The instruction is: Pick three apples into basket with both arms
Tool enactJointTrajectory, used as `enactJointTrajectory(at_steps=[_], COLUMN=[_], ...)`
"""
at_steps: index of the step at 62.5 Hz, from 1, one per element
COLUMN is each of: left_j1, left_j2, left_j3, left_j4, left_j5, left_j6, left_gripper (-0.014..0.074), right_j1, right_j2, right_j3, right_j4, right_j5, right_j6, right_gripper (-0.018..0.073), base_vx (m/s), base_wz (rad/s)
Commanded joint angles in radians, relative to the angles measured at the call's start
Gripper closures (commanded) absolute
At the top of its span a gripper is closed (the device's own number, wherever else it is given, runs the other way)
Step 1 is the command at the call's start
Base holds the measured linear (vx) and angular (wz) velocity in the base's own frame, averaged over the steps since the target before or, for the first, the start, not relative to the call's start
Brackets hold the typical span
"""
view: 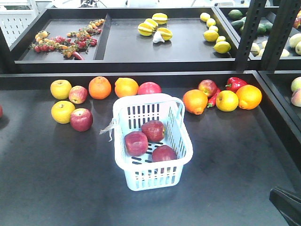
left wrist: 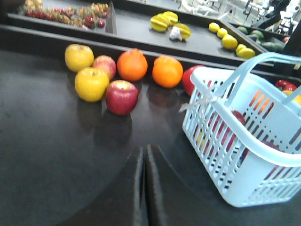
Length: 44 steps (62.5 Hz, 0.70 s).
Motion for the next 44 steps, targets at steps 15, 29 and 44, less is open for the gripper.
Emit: enactJointTrajectory(at_steps=[15, 29, 44], left_j1=[0.161, 0.264, 0.265], left_j2=[-0.273, -0.273, -0.273], left_j3=[0.021, 0.021, 0.021], left_j4=[0.036, 0.047, 0.059], left_j5=[0.03, 0.019, 0.007], left_j6=[0.11, 0.135, 0.134], left_gripper=[0.0603, 0.0603, 0.0603], right_j1=[-0.004, -0.004, -0.004], right_j2=[0.004, 0.004, 0.004], right_j3=[-0.028, -0.028, -0.028], right_j4=[0.0, 0.0, 0.0], right_j5=[-0.068, -0.069, -0.069], right_j6=[0.001, 0.002, 0.002], right_gripper=[0.0564, 0.0564, 0.0564], base_vx=[0.0, 0.0, 0.0], base_wz=[0.0, 0.0, 0.0])
